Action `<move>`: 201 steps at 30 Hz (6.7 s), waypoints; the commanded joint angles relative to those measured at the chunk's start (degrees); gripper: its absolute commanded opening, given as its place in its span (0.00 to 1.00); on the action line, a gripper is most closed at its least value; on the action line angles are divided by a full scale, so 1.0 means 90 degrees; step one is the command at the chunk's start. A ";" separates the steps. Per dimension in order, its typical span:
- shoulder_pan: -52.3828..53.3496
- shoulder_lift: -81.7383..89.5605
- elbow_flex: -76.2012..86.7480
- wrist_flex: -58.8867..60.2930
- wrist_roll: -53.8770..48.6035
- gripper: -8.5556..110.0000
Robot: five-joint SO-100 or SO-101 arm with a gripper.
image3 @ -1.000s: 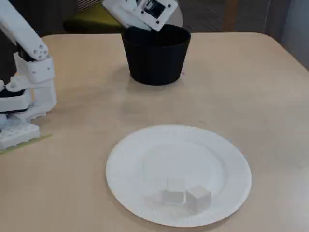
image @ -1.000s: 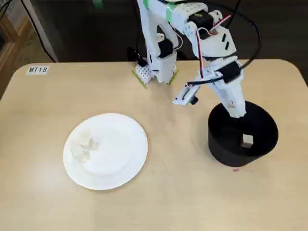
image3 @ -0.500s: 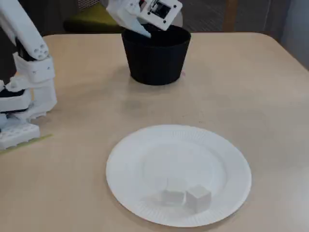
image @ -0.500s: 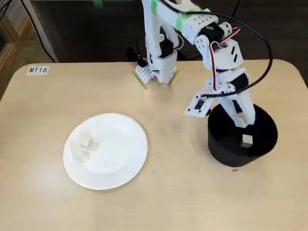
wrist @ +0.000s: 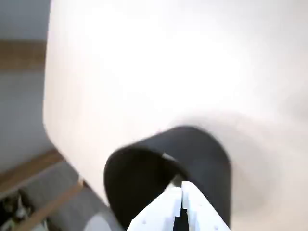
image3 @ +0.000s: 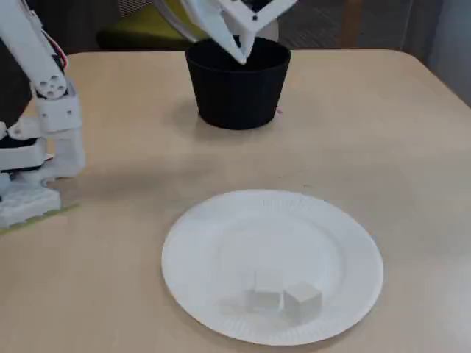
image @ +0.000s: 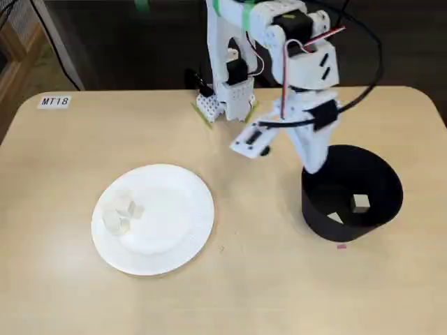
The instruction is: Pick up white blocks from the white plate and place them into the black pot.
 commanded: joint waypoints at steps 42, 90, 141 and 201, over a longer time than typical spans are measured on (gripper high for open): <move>0.5625 -0.2090 -0.1113 0.0957 0.6240 0.05; 0.5596 -0.4141 -0.2969 0.1885 0.6787 0.26; 0.5518 -0.5996 -0.5254 0.1436 0.6211 0.05; -0.2178 -0.1543 -0.1270 -0.1162 0.0781 0.15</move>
